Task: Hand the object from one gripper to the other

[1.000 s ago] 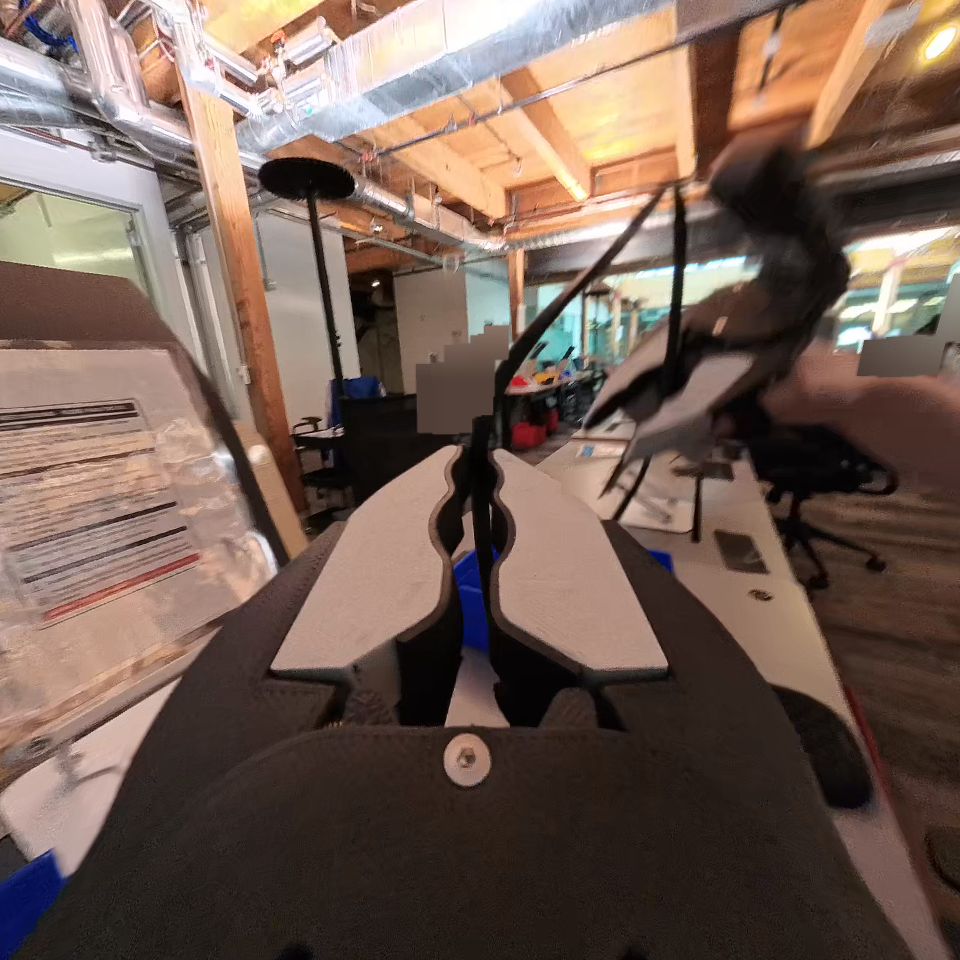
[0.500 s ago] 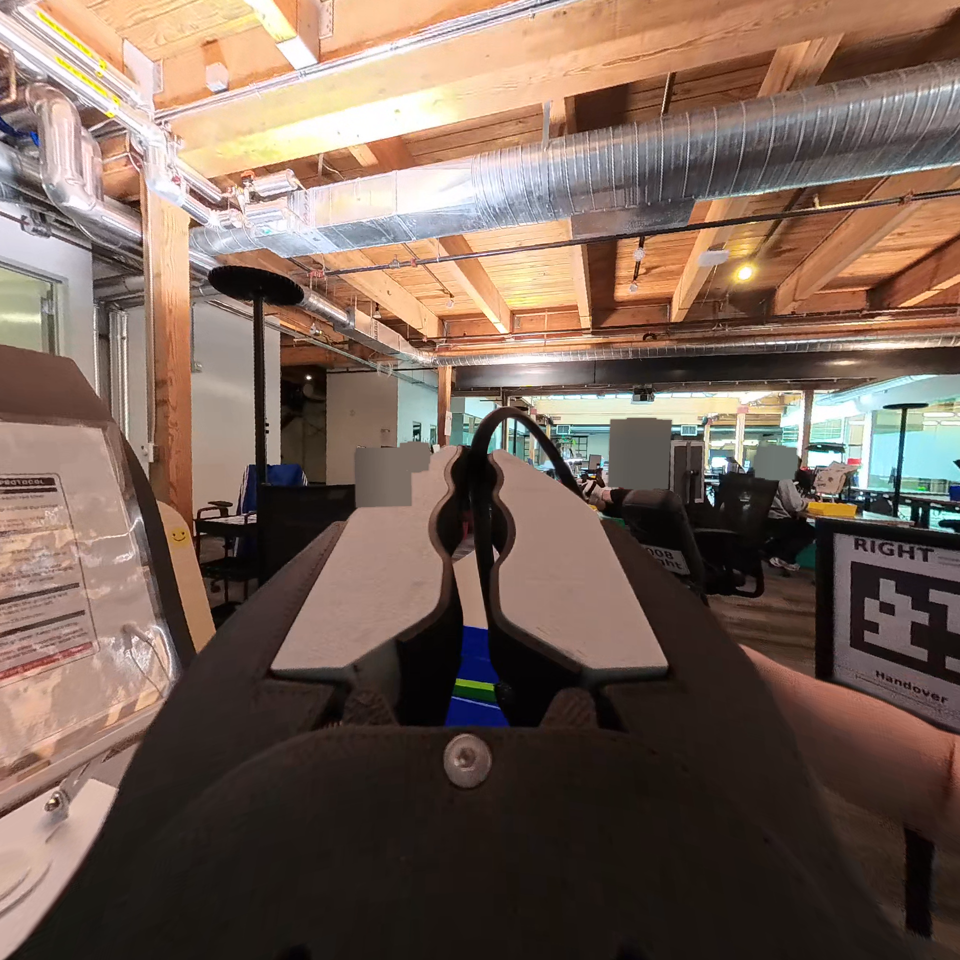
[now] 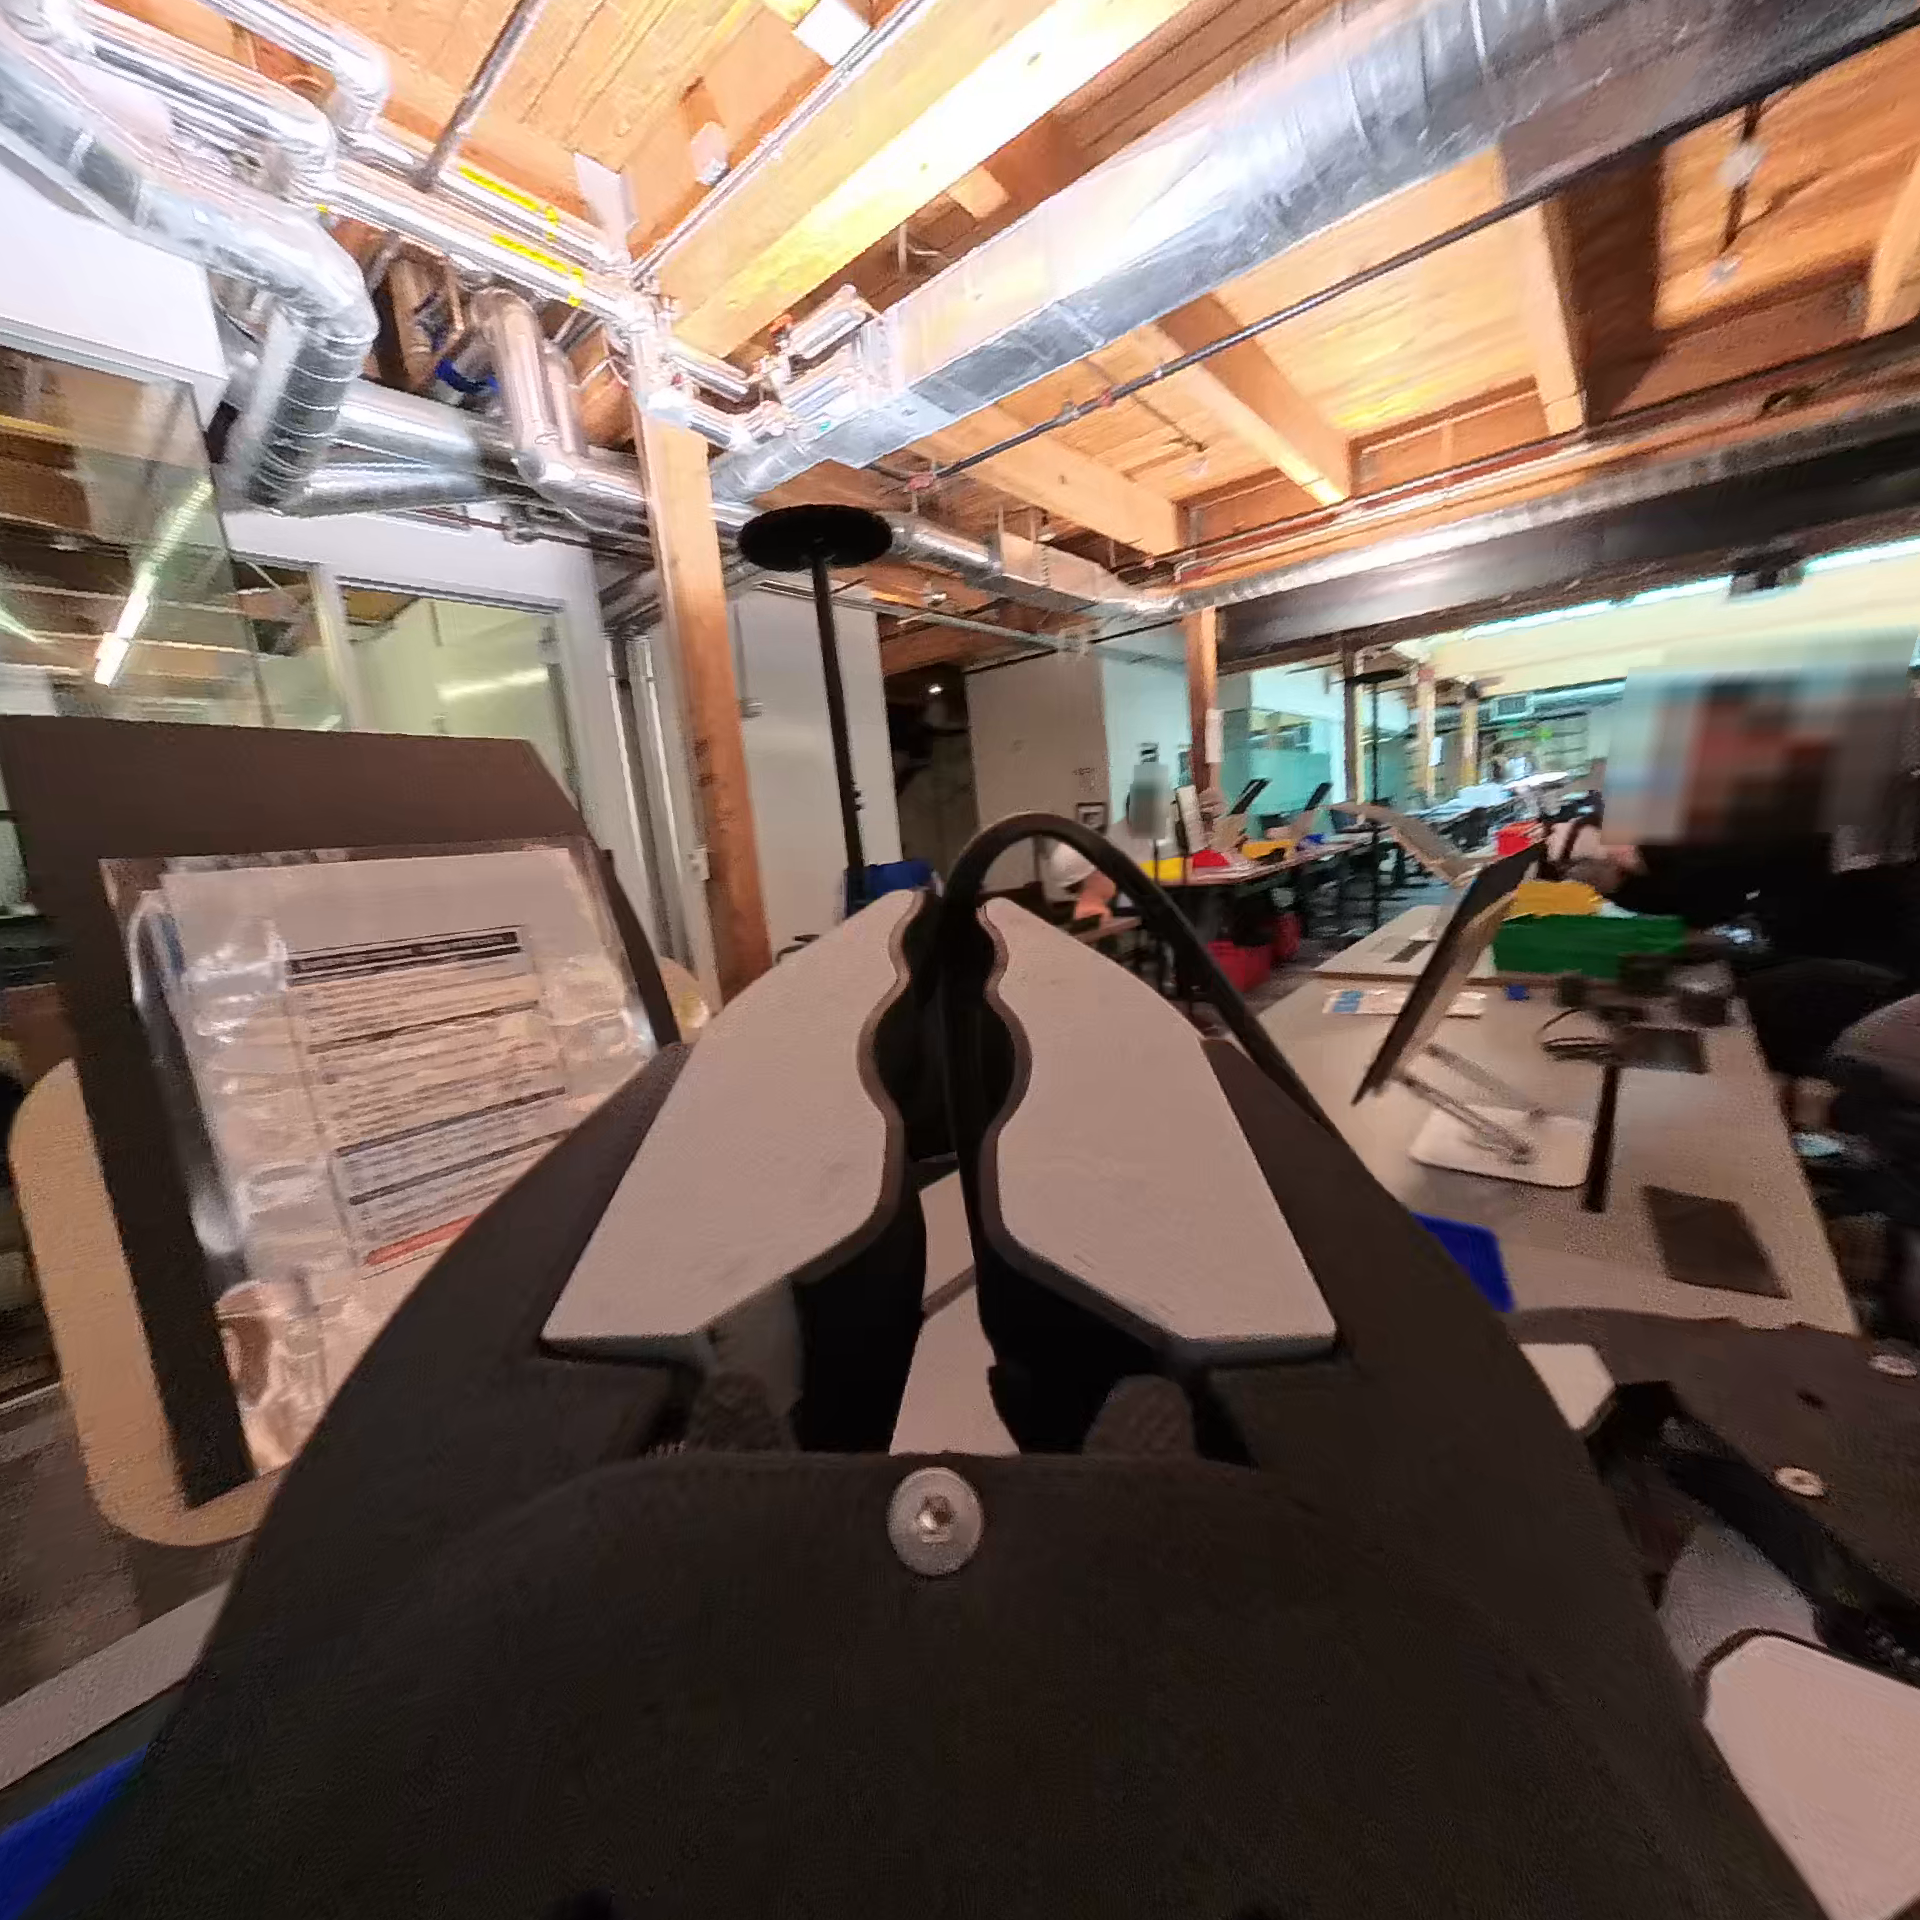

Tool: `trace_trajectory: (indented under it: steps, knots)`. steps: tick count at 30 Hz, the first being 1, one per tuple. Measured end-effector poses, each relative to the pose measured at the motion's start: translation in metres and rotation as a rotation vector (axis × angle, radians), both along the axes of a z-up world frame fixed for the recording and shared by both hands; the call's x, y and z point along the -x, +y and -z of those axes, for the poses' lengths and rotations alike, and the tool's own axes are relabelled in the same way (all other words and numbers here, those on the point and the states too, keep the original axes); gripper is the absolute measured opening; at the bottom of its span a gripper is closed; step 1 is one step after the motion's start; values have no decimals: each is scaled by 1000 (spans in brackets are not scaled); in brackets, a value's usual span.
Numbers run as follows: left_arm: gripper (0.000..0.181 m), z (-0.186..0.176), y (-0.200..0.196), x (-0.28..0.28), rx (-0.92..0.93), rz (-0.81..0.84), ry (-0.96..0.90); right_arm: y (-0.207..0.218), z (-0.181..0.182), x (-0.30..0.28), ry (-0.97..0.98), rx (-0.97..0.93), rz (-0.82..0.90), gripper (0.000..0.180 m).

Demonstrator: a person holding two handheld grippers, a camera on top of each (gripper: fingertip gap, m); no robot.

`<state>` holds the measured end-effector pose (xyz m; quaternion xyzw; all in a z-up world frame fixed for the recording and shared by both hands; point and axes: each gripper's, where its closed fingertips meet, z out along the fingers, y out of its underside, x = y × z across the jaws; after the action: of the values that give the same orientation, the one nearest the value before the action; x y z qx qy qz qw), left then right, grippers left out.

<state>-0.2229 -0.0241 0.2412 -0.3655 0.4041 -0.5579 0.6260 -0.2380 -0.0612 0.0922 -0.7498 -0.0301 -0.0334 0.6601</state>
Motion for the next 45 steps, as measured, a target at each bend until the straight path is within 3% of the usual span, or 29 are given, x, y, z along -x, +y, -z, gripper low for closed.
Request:
trace_trajectory:
  steps: [4, 12, 17, 21, 26, 32, 45]
  knots:
    - [7, 3, -5, -5, 4, -13, 19, -9, -16, -11, -63, -20, 69, 89]
    - [8, 4, -9, -8, 4, -11, 16, -4, -9, -23, -63, -13, 122, 98]
    - [5, 6, -15, -11, -11, -16, 24, 11, 3, -11, 81, 15, 40, 99]
    - [5, 9, -18, -15, -13, -16, 38, 15, 7, -19, -70, 53, 173, 94]
    - [5, 10, -24, -17, -28, -20, 43, 16, 14, -19, -143, 106, 231, 74]
    - [5, 12, -28, -18, -52, -42, 55, 9, 10, -25, -199, 114, 249, 28]
    - [5, 14, -30, -21, -50, -28, 65, 7, 8, -31, -113, 106, 160, 6]
